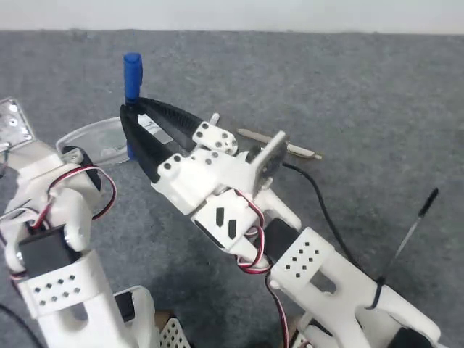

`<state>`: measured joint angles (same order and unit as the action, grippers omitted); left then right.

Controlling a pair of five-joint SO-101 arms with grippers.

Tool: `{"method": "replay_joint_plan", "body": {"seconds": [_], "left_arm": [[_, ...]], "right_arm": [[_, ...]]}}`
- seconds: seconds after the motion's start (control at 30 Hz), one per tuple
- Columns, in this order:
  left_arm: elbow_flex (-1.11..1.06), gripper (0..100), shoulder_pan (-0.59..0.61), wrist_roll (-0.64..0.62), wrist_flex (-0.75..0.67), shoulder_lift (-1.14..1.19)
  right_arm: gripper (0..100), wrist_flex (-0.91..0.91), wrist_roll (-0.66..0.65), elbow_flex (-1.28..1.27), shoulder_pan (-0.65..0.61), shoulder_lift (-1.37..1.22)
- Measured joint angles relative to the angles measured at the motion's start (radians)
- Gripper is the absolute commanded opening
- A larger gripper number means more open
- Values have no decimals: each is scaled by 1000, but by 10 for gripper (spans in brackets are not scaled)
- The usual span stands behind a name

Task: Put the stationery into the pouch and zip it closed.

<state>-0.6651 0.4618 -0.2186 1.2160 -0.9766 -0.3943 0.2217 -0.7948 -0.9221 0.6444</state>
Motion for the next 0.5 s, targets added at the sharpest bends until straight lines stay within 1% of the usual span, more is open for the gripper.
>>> {"method": "replay_joint_plan", "body": {"seconds": [0.07,0.33,0.5], "left_arm": [[0,12,0,0,0,0],[0,12,0,0,0,0],[0,12,0,0,0,0]], "right_arm": [[7,-38,0,-17,0,0],[7,-94,0,-20,0,-37],[7,-264,-9,-20,18,-166]]}}
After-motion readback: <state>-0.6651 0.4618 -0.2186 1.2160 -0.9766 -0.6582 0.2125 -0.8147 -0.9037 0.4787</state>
